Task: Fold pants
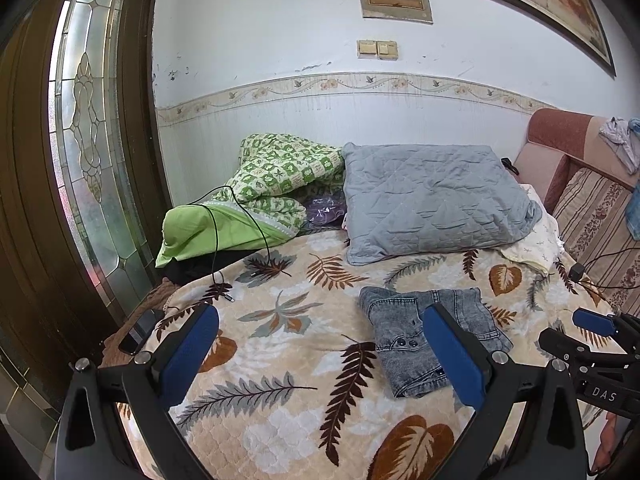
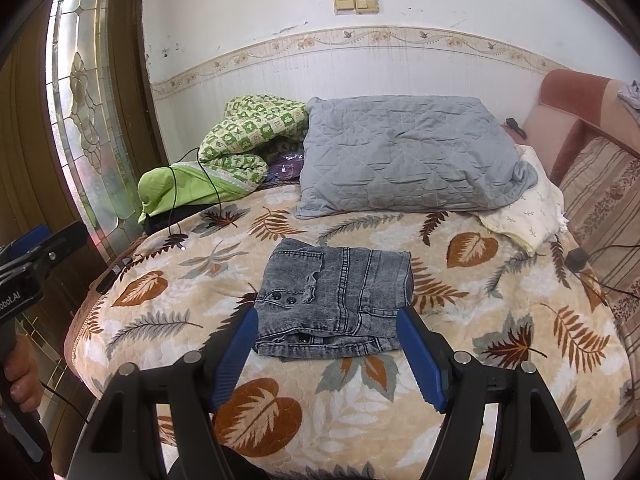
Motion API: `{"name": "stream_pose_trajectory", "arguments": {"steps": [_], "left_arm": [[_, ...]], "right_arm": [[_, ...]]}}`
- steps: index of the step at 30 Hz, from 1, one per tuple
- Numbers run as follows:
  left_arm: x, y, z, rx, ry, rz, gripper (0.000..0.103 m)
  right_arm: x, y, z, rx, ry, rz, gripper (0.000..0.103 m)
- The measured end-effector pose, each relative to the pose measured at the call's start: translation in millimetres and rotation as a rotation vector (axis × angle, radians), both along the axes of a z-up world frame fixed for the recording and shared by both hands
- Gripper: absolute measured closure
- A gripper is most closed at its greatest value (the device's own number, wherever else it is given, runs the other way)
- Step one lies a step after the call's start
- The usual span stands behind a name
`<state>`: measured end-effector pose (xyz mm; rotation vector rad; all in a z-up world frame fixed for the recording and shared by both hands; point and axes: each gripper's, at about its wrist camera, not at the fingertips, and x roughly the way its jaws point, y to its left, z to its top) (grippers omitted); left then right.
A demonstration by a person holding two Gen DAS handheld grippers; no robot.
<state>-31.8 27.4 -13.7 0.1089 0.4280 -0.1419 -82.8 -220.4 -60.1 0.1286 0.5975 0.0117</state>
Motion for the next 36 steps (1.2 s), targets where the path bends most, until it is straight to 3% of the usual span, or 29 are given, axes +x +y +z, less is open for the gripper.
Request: {"name": "stream_pose_trajectory", "arguments": {"steps": [15,36], "left_arm": [[-1.0,20.1,11.2,-0.003,-0.008,0.003,0.001],[-15.3,22.6,48.9,0.080,-0.068,-0.014,0.001]], "right_arm": [[-1.9,23.2,20.0,-0.011,-0.034,-0.003,0.028],[16.6,33.3,52.6,0.056,-0.137,0.026,0.028]]}}
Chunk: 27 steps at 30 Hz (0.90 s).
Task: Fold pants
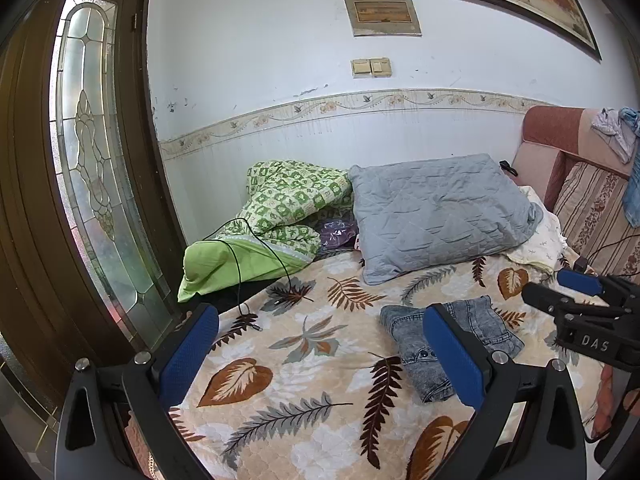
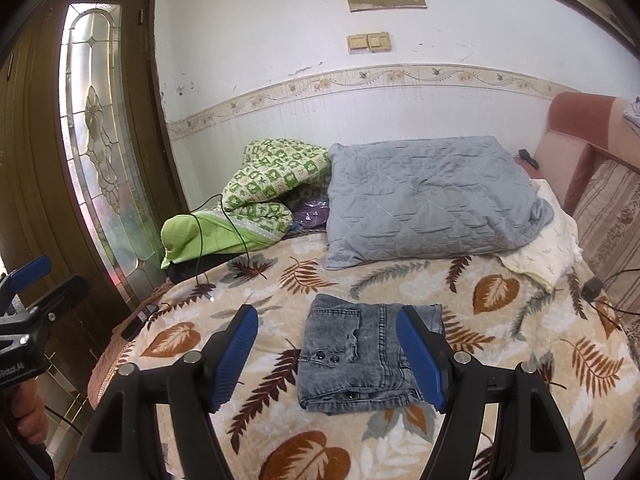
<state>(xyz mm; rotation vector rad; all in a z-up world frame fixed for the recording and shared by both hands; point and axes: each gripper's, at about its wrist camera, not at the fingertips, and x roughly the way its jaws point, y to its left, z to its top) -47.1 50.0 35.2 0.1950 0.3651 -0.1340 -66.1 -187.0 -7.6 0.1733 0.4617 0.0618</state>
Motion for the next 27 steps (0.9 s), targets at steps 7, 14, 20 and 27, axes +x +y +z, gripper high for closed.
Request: {"name": "stream_pose_trajectory", "arguments": {"steps": [7,14,20,27], "left_arm": [[-9.1,-12.4,10.0,0.004,-0.025,0.010,0.001],[-27.9,-30.8,16.5,-0.007,-0.038,0.007,0.001],[-43.0,-49.3,22.0,-0.007,-0.050,-0.017,0.001],[-44.9,-53.7,21.3,-0.023,-0.045,-0.049,0.001]], "right_arm": [[-3.8,-10.4,-4.0,-0.016,-0.004,0.017,0.028],[-24.7,-38.4,3.5,-0.012,-0.033,0.008,0.028],[-50.2,-64.8,2.9,-0.002,-0.044,-0.024,0.027],[-63.1,-85.5,0.5,0.030,-0.045,-0.067,0.025]]}}
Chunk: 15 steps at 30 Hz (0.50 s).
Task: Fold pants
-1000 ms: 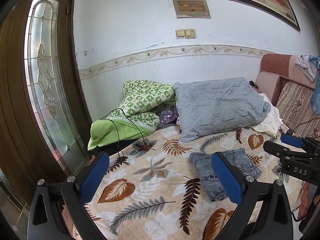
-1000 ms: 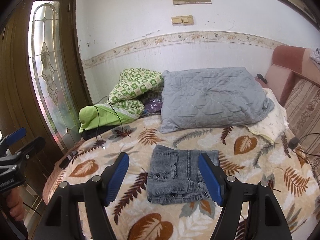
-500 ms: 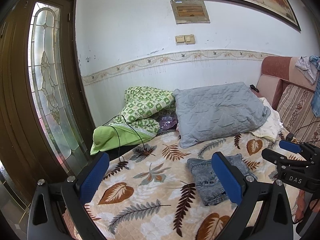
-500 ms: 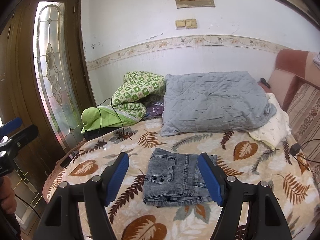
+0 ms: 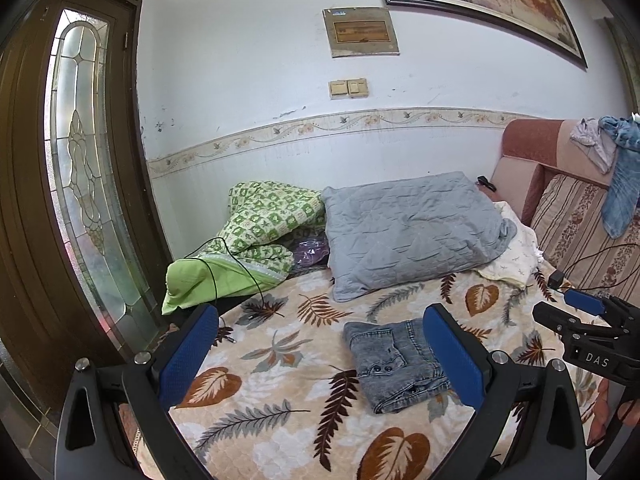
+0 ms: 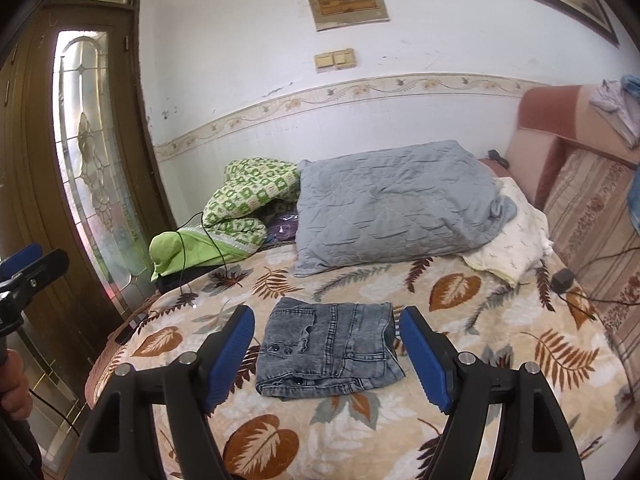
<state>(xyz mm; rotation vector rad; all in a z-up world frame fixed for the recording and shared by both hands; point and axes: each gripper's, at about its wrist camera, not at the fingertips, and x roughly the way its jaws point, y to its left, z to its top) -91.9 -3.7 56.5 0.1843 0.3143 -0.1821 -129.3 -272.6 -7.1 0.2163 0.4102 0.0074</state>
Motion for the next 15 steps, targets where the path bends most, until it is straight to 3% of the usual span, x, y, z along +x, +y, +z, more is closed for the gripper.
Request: {"name": "stream_pose_trajectory", "arguments": {"steps": [15], "left_arm": [[18.1,27.4,-6.4,-0.055,0.005,-0.010,0.001]], "right_arm": [[23.9,49.7,6.9,-0.068,0.001,0.082,0.025]]}}
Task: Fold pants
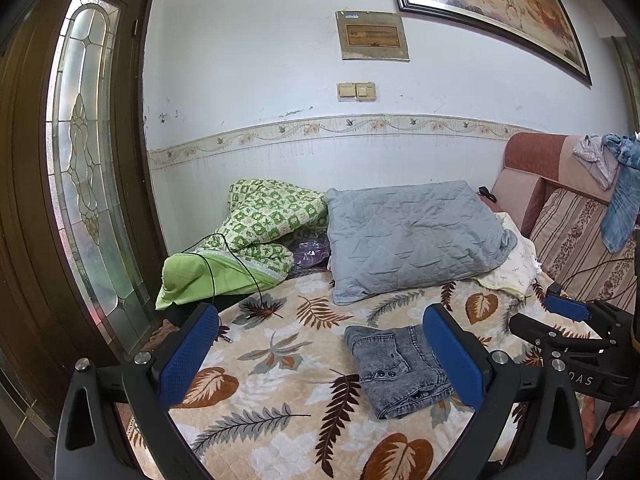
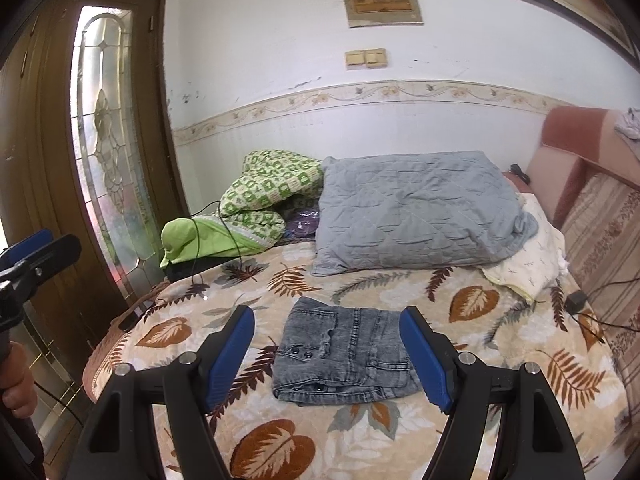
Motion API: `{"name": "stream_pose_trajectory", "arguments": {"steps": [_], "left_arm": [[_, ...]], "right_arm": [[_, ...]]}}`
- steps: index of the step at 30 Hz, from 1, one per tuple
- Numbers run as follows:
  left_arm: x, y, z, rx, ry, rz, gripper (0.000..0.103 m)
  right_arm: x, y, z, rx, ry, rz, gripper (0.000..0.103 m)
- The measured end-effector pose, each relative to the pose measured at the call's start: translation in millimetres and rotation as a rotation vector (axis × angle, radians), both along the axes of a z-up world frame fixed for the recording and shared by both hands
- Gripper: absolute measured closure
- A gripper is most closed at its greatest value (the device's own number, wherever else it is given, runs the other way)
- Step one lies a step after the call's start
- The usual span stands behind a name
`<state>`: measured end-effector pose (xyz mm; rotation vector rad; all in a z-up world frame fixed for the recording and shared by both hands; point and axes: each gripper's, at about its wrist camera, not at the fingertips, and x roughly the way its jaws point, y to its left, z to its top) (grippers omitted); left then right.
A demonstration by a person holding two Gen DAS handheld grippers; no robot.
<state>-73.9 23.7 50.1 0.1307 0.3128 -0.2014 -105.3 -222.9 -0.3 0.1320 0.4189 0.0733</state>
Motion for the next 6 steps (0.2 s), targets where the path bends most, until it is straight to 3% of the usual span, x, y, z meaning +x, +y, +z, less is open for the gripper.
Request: {"name": "stream_pose_trajectory", "arguments": {"steps": [6], "left_arm": [[24.2,-1.0,-12.2,-0.002,0.040,-0.013,0.001]], "right_arm": [[19.5,0.6,-6.4,0.033,0.018,0.007,0.025]]}}
